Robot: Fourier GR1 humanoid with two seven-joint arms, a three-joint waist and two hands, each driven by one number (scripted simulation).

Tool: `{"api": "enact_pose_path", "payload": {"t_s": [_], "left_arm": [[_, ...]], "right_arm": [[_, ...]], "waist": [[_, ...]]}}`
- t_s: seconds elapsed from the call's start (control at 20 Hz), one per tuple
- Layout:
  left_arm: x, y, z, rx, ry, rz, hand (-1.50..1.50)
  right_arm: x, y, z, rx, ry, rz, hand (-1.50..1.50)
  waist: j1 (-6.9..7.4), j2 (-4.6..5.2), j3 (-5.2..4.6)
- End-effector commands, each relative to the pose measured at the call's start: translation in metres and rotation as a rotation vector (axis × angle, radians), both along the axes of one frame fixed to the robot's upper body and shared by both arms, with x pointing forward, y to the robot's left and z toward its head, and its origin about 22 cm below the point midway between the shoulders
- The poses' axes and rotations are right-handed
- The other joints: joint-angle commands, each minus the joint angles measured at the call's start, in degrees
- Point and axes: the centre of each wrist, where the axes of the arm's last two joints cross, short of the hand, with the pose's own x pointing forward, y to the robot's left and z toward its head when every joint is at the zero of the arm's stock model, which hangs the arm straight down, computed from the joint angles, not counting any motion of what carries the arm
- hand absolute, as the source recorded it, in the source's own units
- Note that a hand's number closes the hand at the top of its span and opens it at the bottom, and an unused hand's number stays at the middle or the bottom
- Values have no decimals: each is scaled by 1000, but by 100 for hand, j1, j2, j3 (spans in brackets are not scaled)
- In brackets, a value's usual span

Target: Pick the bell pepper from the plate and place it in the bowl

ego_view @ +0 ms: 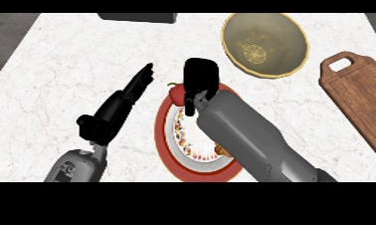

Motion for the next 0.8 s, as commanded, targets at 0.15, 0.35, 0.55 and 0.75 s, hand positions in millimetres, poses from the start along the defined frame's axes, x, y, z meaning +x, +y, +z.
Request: {"api": "enact_pose_path", "payload": {"t_s": [0.15, 0.35, 0.55, 0.75], "left_arm": [[3, 13, 6, 30, -1, -3, 0], [-1, 5, 6, -6, 11, 9, 0], [-7, -3, -10, 8, 30, 21, 0], [5, 9, 12, -3, 8, 26, 0]], "right_arm": [[35, 11, 18, -119, -149, -206, 150], [39, 27, 53, -102, -332, -237, 150], [36, 45, 95, 41, -556, -263, 150], [41, 46, 121, 197, -679, -328, 150]], "waist": [[80, -19, -6], [-55, -64, -4], [-109, -76, -5], [-166, -80, -1]]}}
